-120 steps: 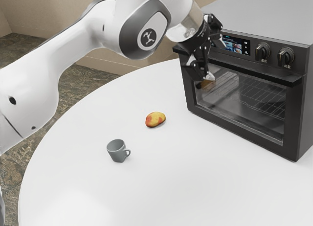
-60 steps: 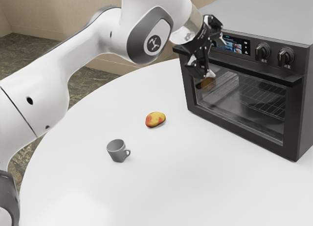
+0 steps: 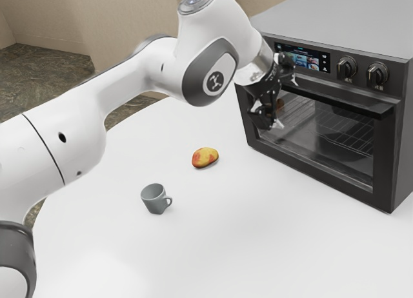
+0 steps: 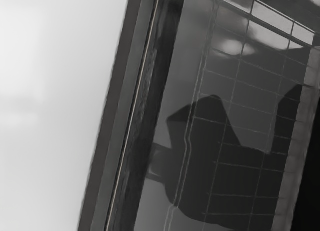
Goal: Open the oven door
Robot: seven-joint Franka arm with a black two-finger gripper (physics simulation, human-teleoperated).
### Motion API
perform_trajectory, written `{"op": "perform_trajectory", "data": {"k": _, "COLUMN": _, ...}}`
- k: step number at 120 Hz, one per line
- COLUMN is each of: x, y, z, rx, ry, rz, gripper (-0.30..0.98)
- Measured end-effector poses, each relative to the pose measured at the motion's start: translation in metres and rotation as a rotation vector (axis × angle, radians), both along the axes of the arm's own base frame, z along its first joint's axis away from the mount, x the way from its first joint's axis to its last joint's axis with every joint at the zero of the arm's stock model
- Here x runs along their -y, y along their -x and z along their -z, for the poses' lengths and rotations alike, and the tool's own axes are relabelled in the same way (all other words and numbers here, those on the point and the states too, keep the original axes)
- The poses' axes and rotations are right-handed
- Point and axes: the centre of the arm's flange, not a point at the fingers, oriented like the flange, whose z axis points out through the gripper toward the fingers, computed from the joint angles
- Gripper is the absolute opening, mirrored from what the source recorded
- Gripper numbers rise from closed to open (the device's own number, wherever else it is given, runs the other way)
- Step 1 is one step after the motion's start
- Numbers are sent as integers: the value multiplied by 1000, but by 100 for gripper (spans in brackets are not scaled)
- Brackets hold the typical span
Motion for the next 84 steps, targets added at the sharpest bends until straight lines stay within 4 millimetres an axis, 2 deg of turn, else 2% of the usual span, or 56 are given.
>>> {"op": "perform_trajectory", "data": {"k": 28, "x": -21, "y": 75, "z": -3, "rx": -23, "ry": -7, "rz": -46, "gripper": 68}}
{"op": "perform_trajectory", "data": {"k": 44, "x": -37, "y": 121, "z": -15, "rx": -9, "ry": 4, "rz": -89, "gripper": 68}}
{"op": "perform_trajectory", "data": {"k": 55, "x": -59, "y": 168, "z": -34, "rx": 24, "ry": 7, "rz": -144, "gripper": 68}}
{"op": "perform_trajectory", "data": {"k": 62, "x": -67, "y": 182, "z": -42, "rx": 40, "ry": 10, "rz": -168, "gripper": 68}}
{"op": "perform_trajectory", "data": {"k": 66, "x": -65, "y": 186, "z": -59, "rx": 47, "ry": 32, "rz": -175, "gripper": 68}}
{"op": "perform_trajectory", "data": {"k": 71, "x": -62, "y": 186, "z": -103, "rx": 56, "ry": 76, "rz": -192, "gripper": 68}}
{"op": "perform_trajectory", "data": {"k": 74, "x": -59, "y": 189, "z": -121, "rx": 40, "ry": 100, "rz": -205, "gripper": 68}}
{"op": "perform_trajectory", "data": {"k": 79, "x": -50, "y": 197, "z": -133, "rx": -16, "ry": 128, "rz": -220, "gripper": 68}}
{"op": "perform_trajectory", "data": {"k": 84, "x": -40, "y": 205, "z": -135, "rx": -78, "ry": 144, "rz": -232, "gripper": 68}}
